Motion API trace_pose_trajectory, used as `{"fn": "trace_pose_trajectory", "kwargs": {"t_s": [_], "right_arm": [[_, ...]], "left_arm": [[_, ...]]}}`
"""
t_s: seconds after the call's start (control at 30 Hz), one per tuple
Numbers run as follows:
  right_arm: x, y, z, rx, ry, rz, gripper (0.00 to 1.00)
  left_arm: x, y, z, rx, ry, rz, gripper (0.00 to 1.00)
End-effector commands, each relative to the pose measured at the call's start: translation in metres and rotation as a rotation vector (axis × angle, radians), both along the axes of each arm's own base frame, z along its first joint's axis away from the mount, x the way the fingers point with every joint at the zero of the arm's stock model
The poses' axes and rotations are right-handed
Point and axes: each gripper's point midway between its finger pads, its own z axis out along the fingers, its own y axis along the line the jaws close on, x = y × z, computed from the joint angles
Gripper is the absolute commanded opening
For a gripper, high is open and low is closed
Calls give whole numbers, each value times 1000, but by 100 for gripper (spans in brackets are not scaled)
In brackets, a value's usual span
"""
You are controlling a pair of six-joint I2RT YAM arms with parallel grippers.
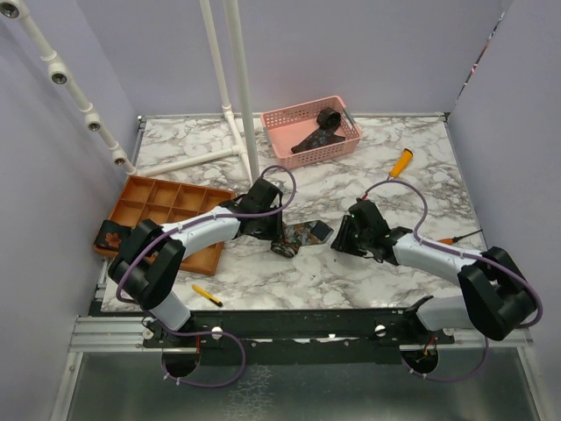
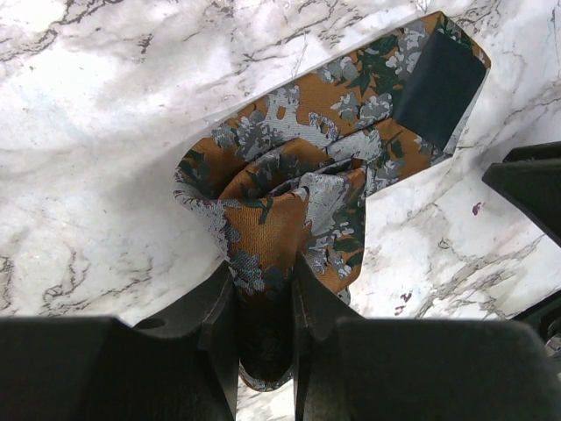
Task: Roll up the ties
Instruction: Roll the tie at the center of the board.
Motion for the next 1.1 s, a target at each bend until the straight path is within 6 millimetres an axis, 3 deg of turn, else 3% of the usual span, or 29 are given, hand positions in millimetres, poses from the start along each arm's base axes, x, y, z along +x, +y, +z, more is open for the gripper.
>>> {"fn": "trace_pose_trajectory", "kwargs": {"t_s": [0.0,0.13,0.23,0.4,0.5,0.73,0.97,1.07], "right_arm": [[-5,-6,13,-7,-39,22,42],[21,6,33,-27,-81,42,42],[38,17,35,-39,-84,69,41],[50,29,12,-77,-25,116,32],[37,26,-8,-93,35,132,24],[-30,16,-40,-86,162,160,14],[-86,4,-55,-104,254,134,10],[-95,-11,-56,-122,261,47,10]], "left_arm": [[-10,-4,6,-40,1,-28,0],[-16,-4,4,-66,8,-33,0],[-20,-5,1,-81,18,-31,0],[-24,-4,-1,-97,23,-20,0],[-25,-4,-1,-104,25,-18,0],[-27,-6,5,-128,22,-15,0],[-32,-9,11,-160,33,-17,0],[-38,-9,11,-175,44,-35,0]]}}
